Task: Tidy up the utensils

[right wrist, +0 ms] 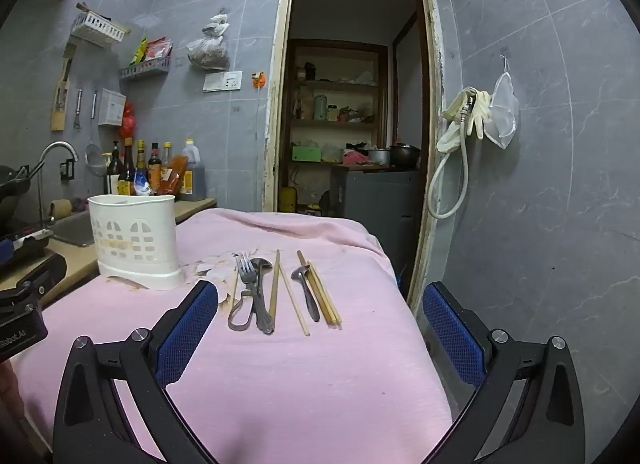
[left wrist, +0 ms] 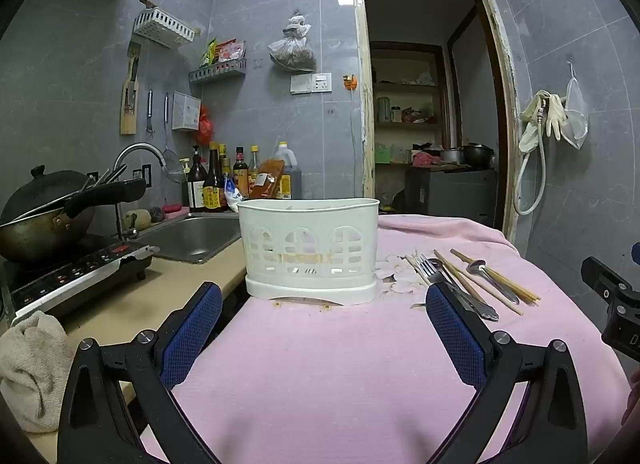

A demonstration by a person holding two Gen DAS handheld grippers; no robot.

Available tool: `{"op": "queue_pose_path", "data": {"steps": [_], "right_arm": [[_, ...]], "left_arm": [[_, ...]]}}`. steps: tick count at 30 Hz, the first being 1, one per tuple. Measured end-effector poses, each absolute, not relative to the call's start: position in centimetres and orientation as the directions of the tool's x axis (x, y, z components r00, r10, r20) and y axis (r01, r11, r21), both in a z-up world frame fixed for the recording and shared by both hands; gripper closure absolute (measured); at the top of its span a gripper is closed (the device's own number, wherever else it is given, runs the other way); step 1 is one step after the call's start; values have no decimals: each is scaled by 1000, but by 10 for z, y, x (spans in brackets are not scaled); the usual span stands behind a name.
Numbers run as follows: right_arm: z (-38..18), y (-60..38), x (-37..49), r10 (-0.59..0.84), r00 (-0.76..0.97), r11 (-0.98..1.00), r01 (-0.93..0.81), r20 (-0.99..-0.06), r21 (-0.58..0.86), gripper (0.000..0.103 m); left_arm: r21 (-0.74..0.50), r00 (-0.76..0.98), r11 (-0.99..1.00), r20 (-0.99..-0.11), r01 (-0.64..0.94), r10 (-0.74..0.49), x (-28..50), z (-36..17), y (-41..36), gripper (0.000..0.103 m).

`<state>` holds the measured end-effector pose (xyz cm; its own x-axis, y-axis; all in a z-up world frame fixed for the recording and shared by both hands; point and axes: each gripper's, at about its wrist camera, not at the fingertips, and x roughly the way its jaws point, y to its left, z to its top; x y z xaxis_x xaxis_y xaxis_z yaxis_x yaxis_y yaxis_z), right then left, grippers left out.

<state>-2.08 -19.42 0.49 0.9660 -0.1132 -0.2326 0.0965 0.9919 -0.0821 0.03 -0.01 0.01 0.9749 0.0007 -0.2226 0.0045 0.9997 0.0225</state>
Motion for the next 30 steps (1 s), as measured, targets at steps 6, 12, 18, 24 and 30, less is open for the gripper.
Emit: {"op": "queue_pose_path", "data": {"steps": [6, 12, 18, 24, 30], "right_arm": [[5, -193, -21, -114, 967, 992, 97, -226, -85, 0], [8, -193, -23, -110, 967, 992, 93, -231, -83, 0], [6, -189, -19, -108, 966, 992, 90, -234, -83, 0], [6, -189, -18, -109, 966, 992, 91, -234, -86, 0], [4, -191, -19, -107, 966, 992, 89, -233, -86, 0]], "left_arm": [[15, 975, 1000, -223, 3, 0, 0, 0, 0, 3], [17, 975, 1000, -222, -3, 6, 1, -5, -2, 3], [12, 974, 1000, -225, -1, 4, 0, -6, 1, 3], [10, 974, 1000, -227, -1, 3, 3, -5, 1, 3], [10, 974, 1000, -228, -1, 3, 3, -5, 1, 3]]}}
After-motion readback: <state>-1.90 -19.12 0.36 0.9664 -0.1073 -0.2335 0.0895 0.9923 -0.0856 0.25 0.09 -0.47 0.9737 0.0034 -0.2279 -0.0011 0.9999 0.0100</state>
